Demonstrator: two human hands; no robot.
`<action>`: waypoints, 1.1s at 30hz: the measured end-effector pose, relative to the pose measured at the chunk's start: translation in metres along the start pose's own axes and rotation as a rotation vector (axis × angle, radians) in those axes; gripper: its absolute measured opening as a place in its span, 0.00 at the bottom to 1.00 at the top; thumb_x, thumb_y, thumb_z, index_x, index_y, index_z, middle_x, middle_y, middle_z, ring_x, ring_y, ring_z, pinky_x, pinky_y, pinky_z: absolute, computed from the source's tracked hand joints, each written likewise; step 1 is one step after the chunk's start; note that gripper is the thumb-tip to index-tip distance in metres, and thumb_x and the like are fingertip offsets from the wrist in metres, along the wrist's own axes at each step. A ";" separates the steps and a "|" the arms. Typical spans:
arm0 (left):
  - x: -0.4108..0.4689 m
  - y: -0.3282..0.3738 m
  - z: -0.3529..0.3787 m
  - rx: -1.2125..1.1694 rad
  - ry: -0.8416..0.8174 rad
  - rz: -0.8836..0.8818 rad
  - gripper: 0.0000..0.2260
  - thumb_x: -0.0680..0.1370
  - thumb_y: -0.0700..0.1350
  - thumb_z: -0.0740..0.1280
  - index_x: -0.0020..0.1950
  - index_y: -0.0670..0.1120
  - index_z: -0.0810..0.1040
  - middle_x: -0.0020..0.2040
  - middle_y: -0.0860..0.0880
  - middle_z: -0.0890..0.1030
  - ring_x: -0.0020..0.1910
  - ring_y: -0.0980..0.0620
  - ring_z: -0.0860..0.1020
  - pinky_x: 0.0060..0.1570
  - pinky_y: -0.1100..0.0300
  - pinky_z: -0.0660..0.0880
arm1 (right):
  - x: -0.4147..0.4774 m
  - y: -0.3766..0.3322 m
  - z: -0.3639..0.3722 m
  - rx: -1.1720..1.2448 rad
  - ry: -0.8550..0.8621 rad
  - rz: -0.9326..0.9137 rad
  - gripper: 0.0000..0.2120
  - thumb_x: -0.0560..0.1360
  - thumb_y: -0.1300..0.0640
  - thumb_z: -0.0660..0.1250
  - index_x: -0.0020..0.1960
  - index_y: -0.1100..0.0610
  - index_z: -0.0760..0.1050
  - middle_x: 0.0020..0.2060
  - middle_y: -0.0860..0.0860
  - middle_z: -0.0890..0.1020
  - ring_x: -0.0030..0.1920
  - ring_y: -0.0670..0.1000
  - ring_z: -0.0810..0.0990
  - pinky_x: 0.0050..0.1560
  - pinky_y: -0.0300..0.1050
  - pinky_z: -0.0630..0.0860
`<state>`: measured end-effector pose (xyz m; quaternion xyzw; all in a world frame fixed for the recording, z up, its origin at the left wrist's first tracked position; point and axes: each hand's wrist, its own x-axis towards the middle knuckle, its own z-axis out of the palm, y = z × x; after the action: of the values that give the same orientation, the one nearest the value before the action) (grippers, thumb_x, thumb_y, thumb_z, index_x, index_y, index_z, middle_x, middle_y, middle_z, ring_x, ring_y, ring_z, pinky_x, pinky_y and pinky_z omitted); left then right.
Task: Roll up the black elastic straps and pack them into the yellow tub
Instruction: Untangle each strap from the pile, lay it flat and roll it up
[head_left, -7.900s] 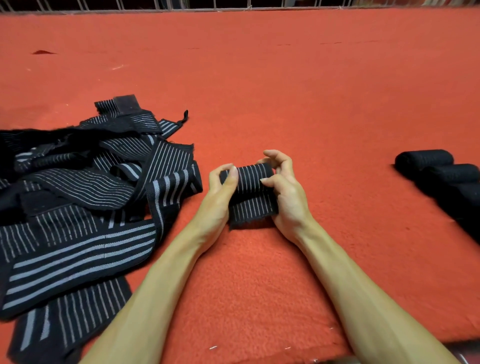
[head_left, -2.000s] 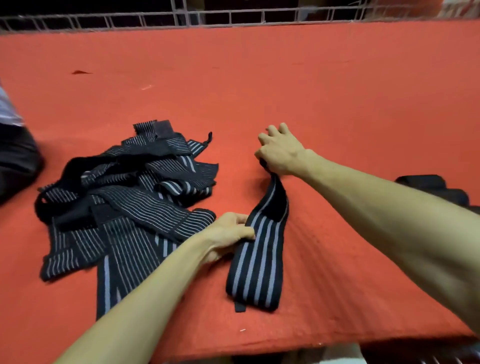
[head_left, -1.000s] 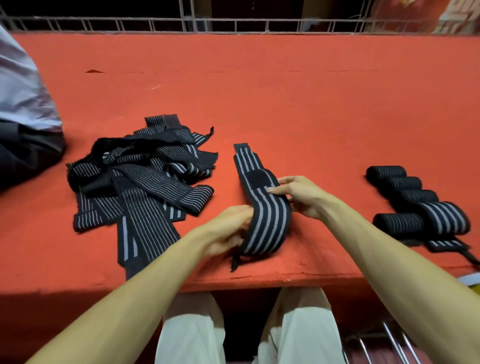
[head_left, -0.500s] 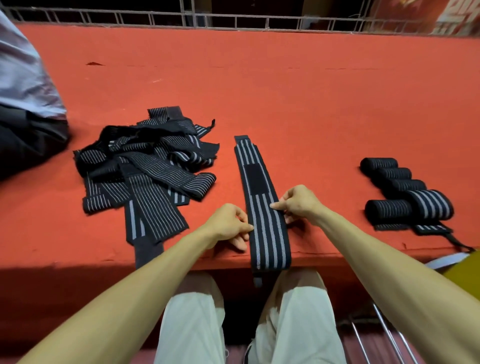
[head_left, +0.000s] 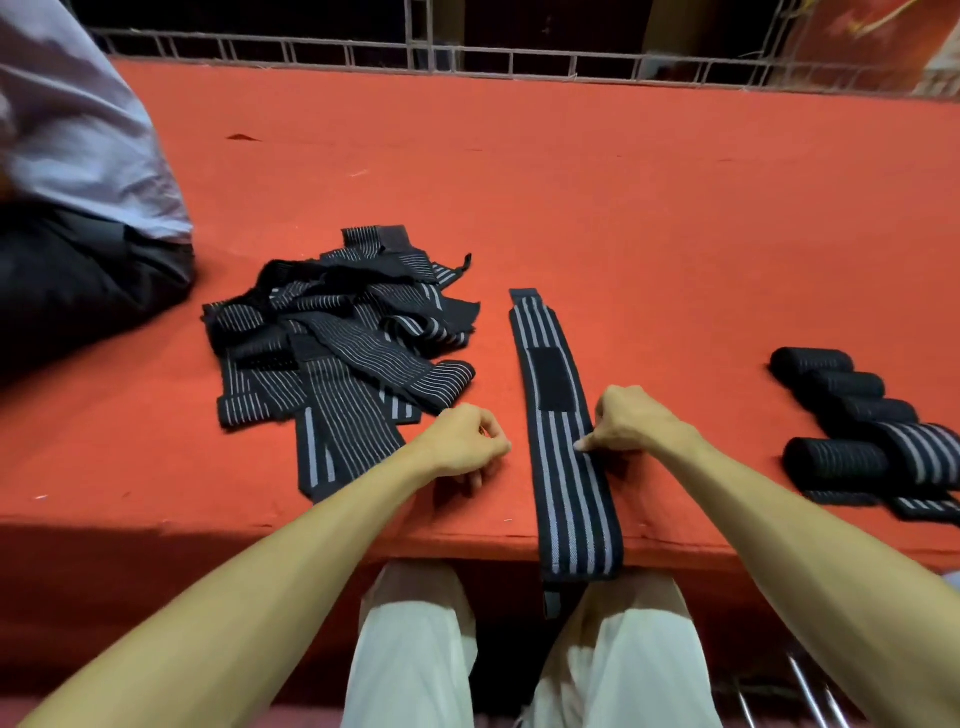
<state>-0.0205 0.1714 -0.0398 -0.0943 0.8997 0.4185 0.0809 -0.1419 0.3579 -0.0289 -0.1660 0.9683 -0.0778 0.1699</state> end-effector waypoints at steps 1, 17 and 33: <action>0.002 -0.005 -0.006 0.018 0.032 0.036 0.04 0.78 0.42 0.64 0.46 0.45 0.78 0.34 0.46 0.82 0.25 0.52 0.79 0.25 0.61 0.76 | 0.001 -0.001 -0.003 -0.030 -0.009 -0.010 0.21 0.66 0.44 0.78 0.34 0.56 0.70 0.38 0.54 0.78 0.41 0.56 0.79 0.40 0.45 0.74; 0.123 -0.081 -0.092 0.011 0.692 0.192 0.14 0.83 0.42 0.54 0.65 0.43 0.74 0.61 0.50 0.74 0.63 0.54 0.70 0.65 0.62 0.63 | 0.130 -0.116 0.018 0.779 0.031 -0.186 0.08 0.77 0.53 0.68 0.47 0.58 0.78 0.37 0.52 0.80 0.36 0.51 0.79 0.42 0.49 0.79; 0.115 -0.086 -0.082 0.061 0.635 0.179 0.16 0.78 0.61 0.61 0.62 0.58 0.76 0.53 0.60 0.76 0.56 0.61 0.71 0.59 0.59 0.54 | 0.136 -0.133 0.021 0.863 0.321 -0.596 0.10 0.72 0.56 0.73 0.39 0.48 0.73 0.35 0.43 0.79 0.39 0.43 0.76 0.47 0.46 0.74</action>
<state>-0.1171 0.0423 -0.0764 -0.1379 0.8967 0.3468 -0.2379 -0.2156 0.1851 -0.0623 -0.3344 0.7731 -0.5372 0.0433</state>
